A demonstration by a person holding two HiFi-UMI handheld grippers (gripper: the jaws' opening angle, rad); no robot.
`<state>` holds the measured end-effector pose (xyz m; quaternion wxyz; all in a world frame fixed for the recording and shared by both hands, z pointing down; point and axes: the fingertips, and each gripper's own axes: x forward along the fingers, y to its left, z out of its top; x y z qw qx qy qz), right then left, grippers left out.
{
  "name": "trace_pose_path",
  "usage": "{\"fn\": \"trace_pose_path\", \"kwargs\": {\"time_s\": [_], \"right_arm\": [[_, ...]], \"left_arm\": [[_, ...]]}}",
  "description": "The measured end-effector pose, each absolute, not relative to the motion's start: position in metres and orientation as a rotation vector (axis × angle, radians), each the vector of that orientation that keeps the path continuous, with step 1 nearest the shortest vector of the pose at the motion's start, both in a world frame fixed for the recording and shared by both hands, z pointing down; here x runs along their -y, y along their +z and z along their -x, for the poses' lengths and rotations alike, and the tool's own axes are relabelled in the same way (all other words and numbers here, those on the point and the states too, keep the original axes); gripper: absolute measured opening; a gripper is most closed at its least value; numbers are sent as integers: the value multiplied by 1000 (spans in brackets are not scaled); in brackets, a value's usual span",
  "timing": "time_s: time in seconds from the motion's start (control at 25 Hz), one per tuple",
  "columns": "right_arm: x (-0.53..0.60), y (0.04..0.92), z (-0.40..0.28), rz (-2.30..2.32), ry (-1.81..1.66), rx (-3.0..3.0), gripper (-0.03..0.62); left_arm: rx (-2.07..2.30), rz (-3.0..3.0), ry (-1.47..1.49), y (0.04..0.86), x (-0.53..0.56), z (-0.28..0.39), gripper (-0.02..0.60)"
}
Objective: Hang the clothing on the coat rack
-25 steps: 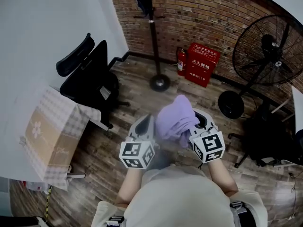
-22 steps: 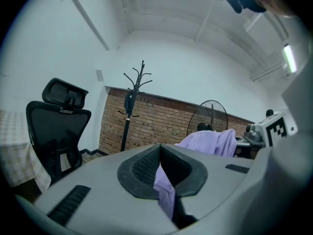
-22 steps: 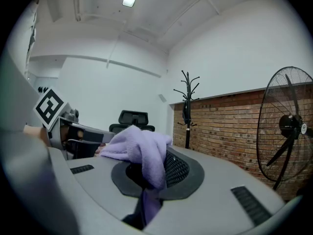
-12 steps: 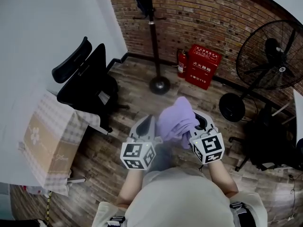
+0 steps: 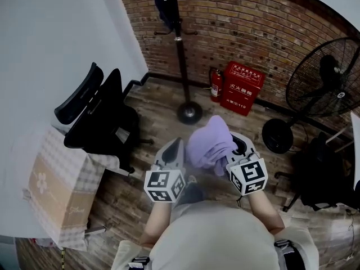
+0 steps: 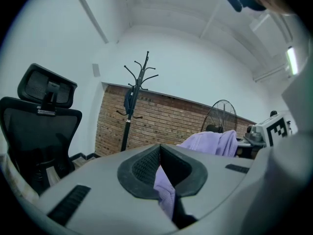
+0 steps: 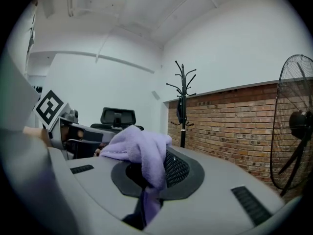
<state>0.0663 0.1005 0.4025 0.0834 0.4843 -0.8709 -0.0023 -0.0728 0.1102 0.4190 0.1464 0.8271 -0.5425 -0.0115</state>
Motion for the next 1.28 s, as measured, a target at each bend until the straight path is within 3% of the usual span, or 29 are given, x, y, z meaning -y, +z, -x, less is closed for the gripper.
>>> {"fn": "trace_pose_path", "kwargs": {"time_s": [1.28], "right_arm": [[108,378,-3,-1602,-75,2532,20]], "left_arm": [[1446,-2441,-35,418,107,145,5]]}}
